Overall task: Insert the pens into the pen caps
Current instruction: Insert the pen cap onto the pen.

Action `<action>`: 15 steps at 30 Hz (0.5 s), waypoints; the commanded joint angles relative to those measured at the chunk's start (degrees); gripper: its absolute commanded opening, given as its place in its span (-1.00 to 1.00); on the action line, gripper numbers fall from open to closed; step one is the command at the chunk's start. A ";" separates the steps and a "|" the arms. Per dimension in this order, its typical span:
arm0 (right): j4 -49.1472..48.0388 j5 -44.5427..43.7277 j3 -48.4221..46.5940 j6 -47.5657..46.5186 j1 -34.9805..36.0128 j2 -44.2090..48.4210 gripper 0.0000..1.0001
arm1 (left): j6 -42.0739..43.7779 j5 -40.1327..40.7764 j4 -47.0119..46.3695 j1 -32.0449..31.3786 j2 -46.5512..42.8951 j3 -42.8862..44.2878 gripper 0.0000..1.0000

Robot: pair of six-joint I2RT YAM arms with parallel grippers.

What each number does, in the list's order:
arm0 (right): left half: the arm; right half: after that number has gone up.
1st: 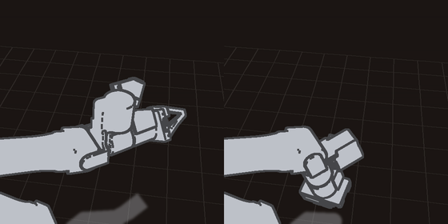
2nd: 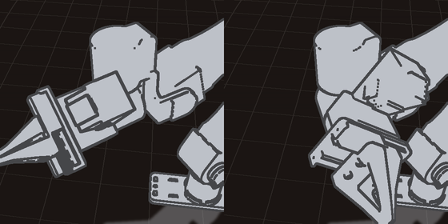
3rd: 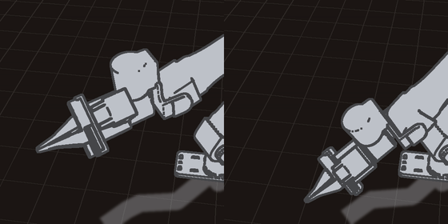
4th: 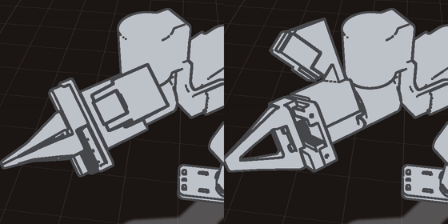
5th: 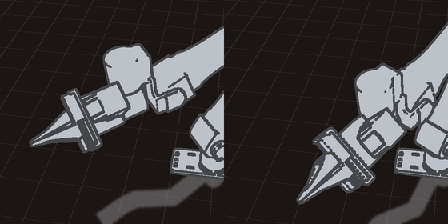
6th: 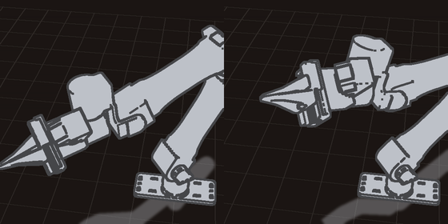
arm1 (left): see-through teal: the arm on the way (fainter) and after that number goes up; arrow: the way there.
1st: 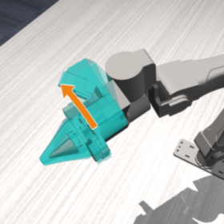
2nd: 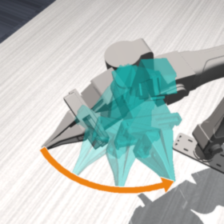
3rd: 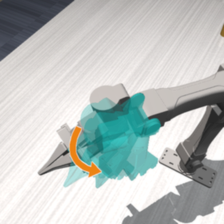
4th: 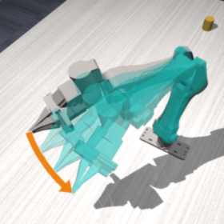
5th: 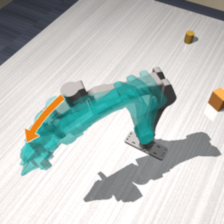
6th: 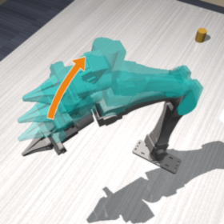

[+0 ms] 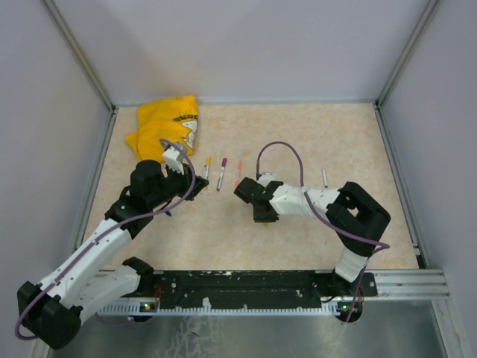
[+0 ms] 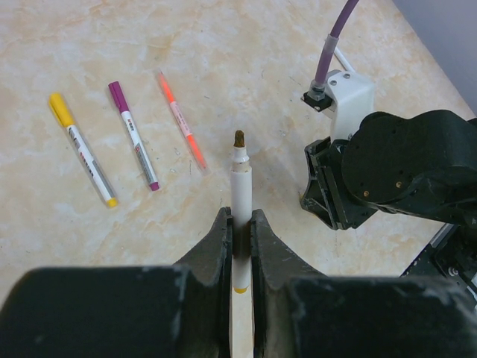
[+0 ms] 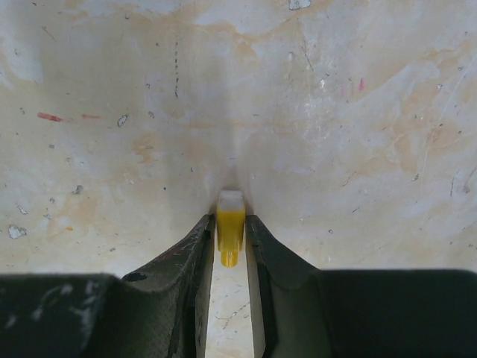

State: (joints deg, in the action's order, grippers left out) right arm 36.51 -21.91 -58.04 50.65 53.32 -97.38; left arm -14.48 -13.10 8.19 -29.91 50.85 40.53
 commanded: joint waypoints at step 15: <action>-0.40 0.14 0.03 1.06 -0.94 4.87 -0.77 | 0.73 -3.02 -2.50 -0.35 0.48 -0.24 -1.00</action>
State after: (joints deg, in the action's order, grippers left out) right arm 36.47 -20.71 -58.04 50.81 52.69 -97.14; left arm -14.50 -13.50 8.10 -29.91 51.11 40.53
